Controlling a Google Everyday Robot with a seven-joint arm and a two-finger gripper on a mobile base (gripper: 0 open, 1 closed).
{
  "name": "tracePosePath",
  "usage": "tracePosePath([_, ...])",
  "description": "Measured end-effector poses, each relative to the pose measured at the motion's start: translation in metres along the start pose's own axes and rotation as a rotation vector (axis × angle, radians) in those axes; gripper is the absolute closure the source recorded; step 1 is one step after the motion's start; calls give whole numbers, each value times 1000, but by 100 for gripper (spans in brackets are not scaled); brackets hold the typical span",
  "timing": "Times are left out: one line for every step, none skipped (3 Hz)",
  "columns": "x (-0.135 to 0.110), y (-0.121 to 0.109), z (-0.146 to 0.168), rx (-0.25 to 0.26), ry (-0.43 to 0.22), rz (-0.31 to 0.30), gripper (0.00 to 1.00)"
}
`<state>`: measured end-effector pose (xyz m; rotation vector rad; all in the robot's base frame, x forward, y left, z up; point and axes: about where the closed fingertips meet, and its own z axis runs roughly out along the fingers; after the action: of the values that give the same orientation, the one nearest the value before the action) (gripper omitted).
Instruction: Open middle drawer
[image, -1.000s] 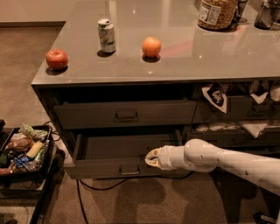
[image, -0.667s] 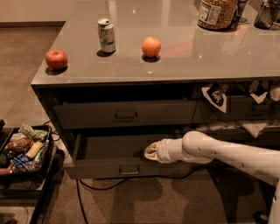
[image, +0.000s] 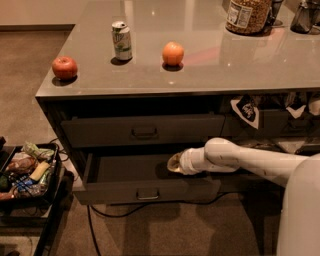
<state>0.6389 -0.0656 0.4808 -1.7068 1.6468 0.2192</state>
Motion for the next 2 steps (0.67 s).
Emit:
tracePosePath([17,-6,9,15,11,5,100])
tracePosePath([31,-2,20,8,14,-15,100])
